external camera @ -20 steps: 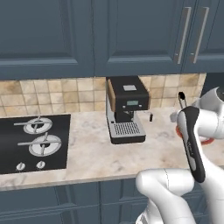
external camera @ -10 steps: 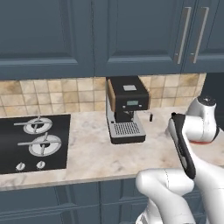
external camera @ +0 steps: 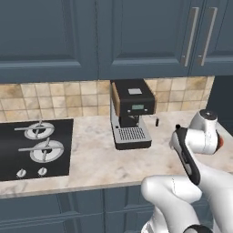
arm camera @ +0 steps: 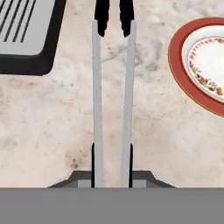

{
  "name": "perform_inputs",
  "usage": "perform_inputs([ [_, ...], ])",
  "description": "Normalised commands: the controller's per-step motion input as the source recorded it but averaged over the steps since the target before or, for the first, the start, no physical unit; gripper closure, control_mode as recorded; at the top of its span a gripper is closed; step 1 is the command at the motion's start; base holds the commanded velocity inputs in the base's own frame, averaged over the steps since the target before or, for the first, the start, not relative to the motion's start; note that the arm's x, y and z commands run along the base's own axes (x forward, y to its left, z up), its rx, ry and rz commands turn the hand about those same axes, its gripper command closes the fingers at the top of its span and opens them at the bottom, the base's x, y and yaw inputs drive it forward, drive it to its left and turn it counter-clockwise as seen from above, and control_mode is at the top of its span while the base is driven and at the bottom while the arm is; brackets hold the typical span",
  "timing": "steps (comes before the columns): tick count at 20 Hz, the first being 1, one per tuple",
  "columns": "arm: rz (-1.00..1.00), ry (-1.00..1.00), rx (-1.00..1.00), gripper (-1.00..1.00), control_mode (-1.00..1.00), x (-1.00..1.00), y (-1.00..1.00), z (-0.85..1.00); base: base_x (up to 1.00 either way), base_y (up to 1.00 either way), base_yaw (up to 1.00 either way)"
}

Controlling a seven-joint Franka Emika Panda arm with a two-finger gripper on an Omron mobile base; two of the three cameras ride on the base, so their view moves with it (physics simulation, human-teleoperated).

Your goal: Pick up the tongs from the counter and place them near the plate next to the oven.

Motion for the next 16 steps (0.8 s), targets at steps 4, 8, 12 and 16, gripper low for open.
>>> perform_inputs([
  [4, -0.02, 0.05, 0.0, 1.0, -1.0, 0.53, -0.16, -0.33, 0.0, 0.0, 0.0],
  [8, -0.07, 0.04, 0.0, 1.0, -1.0, 0.61, -0.1, -0.22, 0.0, 0.0, 0.0],
  [12, -0.04, 0.07, 0.01, 1.0, -1.0, 0.57, -0.2, -0.19, 0.0, 0.0, 0.0],
  [16, 0.0, 0.05, 0.06, 1.0, -1.0, 0.57, -0.33, -0.14, 0.0, 0.0, 0.0],
])
